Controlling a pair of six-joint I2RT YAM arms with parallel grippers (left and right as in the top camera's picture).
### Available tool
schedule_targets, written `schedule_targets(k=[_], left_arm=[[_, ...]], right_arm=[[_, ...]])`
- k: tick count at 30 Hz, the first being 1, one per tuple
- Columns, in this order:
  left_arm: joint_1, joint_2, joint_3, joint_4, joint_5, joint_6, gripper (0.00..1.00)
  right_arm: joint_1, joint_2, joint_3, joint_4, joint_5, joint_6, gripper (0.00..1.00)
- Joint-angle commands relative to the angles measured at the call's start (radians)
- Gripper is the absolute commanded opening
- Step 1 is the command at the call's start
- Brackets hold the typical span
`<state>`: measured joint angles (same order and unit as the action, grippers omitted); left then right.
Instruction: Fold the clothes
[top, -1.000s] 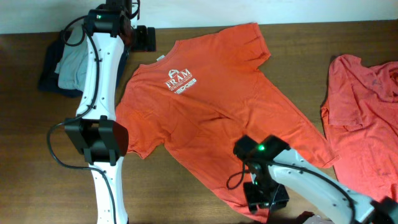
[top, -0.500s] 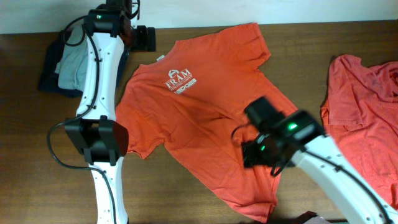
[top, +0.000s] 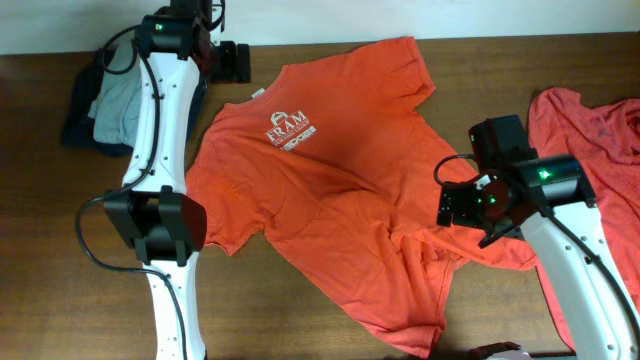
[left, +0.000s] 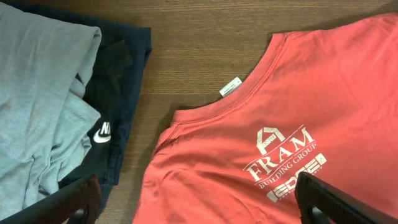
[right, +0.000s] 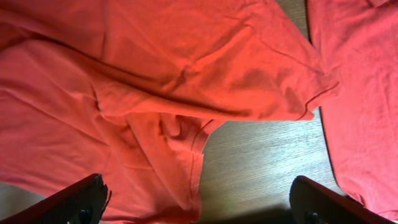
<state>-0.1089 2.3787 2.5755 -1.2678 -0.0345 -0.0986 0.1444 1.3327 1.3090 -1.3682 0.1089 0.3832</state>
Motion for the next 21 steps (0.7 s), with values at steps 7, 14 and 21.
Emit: schedule_targets(k=[7, 14, 21], left_arm=[[0.0, -0.027, 0.011, 0.004, -0.007, -0.006, 0.99], [0.0, -0.022, 0.01, -0.019, -0.008, -0.006, 0.99], [0.0, -0.017, -0.062, -0.087, -0.015, -0.006, 0.01]], right_arm=[[-0.007, -0.013, 0.018, 0.0, 0.023, -0.009, 0.98], [-0.007, -0.013, 0.018, 0.0, 0.023, -0.009, 0.99], [-0.007, -0.013, 0.018, 0.0, 0.024, -0.009, 0.99]])
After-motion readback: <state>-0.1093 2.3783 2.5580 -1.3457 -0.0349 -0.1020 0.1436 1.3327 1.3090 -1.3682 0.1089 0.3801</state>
